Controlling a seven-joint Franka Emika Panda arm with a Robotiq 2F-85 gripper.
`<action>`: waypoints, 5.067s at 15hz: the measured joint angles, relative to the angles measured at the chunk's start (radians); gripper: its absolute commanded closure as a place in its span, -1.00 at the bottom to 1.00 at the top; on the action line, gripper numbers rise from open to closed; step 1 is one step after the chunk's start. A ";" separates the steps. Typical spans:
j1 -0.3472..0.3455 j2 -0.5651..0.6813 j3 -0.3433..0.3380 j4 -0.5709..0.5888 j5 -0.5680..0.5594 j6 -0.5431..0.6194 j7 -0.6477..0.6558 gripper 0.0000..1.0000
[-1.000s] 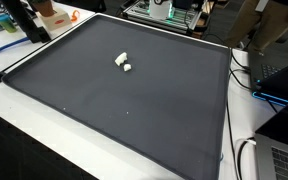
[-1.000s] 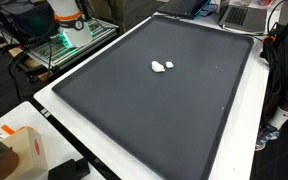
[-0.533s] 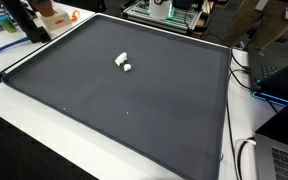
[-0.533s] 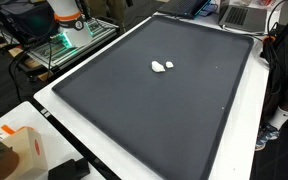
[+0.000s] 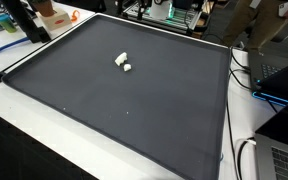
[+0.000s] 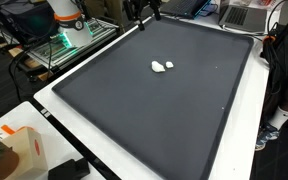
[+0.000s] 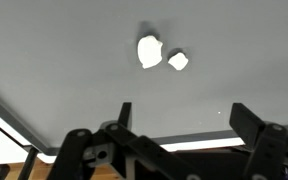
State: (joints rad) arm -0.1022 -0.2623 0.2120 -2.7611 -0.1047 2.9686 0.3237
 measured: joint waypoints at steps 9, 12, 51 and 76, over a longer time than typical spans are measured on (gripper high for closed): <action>-0.212 0.164 0.087 0.007 -0.204 0.148 0.087 -1.00; -0.214 0.164 0.091 0.011 -0.206 0.148 0.092 -1.00; -0.387 0.234 0.293 0.112 -0.497 0.139 0.430 -1.00; -0.207 0.441 0.182 0.287 -0.317 -0.008 0.318 -1.00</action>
State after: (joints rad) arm -0.3093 0.1788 0.3942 -2.4737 -0.4214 2.9604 0.6412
